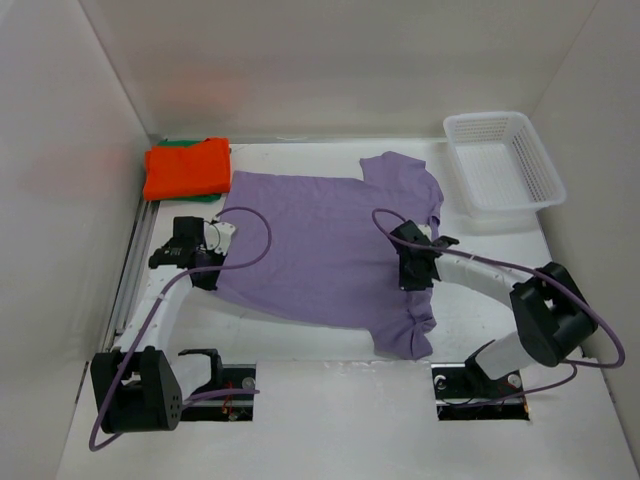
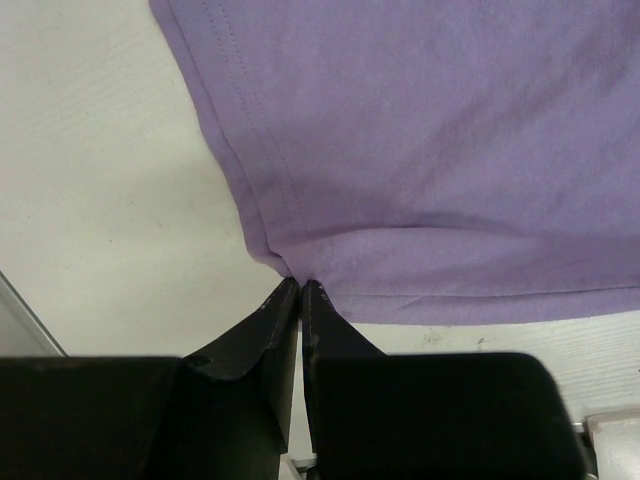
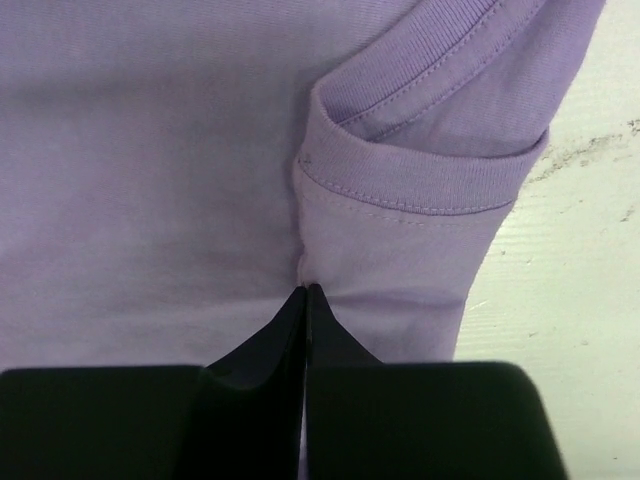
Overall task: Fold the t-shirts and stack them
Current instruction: Flatten out the tshirt
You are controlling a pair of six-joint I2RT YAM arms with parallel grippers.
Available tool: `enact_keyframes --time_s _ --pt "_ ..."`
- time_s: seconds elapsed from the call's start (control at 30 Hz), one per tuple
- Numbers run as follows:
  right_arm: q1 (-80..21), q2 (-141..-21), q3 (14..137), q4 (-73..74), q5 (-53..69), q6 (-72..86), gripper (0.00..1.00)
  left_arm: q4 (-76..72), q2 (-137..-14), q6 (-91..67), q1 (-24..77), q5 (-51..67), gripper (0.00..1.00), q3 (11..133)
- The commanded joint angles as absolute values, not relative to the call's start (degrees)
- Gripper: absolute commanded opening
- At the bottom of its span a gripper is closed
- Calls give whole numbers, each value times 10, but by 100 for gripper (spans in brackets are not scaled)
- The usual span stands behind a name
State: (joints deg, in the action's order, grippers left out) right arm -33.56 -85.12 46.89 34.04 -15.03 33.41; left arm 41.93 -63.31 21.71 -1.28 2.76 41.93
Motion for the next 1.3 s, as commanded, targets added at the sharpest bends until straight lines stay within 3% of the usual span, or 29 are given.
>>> enact_keyframes --time_s 0.0,0.17,0.43,0.67,0.87,0.97,1.1,1.27 --pt "-324 -857 481 343 -138 337 0 407 -619 224 -22 40 4 419" --pt "-312 -813 456 349 -141 353 0 407 -611 226 -32 49 4 419" --pt "-143 -535 338 369 -72 443 0 400 -613 230 -46 49 4 417" --pt "-67 -539 368 433 -112 460 4 396 -616 248 -44 50 4 412" --pt "61 -449 406 491 -195 462 11 394 -609 259 -51 55 4 410" --pt "89 -407 411 511 -193 464 30 394 -608 264 -48 62 4 409" --pt "37 -387 415 528 -127 489 39 390 -611 267 -45 64 4 407" --pt "-159 -317 375 621 -131 663 53 388 -613 267 -44 65 4 406"
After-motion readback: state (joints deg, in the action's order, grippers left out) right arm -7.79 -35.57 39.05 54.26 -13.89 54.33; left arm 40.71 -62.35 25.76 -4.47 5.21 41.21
